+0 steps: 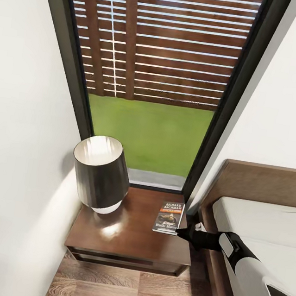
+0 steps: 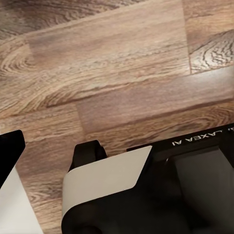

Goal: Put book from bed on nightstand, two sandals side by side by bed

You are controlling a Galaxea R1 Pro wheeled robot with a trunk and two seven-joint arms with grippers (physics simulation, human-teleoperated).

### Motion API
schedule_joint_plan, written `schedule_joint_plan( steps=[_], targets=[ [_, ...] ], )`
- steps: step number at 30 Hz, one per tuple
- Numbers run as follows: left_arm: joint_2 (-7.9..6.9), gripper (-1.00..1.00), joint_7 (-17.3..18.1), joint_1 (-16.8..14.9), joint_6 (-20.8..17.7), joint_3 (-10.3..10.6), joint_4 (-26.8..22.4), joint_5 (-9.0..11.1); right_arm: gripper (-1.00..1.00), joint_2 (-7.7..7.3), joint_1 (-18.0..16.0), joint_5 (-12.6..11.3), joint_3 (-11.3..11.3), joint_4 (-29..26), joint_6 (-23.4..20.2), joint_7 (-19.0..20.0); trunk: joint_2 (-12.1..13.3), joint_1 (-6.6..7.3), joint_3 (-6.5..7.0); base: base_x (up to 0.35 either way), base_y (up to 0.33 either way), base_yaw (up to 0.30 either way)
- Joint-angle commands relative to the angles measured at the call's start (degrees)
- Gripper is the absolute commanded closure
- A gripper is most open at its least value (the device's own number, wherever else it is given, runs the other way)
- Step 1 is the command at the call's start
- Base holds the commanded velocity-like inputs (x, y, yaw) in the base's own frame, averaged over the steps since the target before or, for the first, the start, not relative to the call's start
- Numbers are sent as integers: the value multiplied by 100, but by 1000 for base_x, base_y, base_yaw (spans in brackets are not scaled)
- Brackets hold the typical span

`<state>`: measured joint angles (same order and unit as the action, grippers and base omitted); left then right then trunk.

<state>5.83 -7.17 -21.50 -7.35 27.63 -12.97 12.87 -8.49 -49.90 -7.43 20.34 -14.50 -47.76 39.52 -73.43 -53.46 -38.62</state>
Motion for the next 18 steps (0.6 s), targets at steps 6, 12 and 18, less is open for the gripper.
schedule_joint_plan(
  steps=[6,12,18],
  targets=[
    [-3,-100,-32,-3,-30,49,-12,58,100,-3,-2,-56,-1,-1,-41,-23,-43,-22,-22,0,0,0],
    [-3,-100,-34,-1,-30,49,-12,58,100,-3,-2,-56,-2,-1,-41,-23,-283,-154,-130,0,0,0],
    [-3,-100,-37,-2,-30,49,-12,58,100,-4,-2,-57,-2,-1,-41,-23,-484,-263,-220,0,0,0]
  ],
)
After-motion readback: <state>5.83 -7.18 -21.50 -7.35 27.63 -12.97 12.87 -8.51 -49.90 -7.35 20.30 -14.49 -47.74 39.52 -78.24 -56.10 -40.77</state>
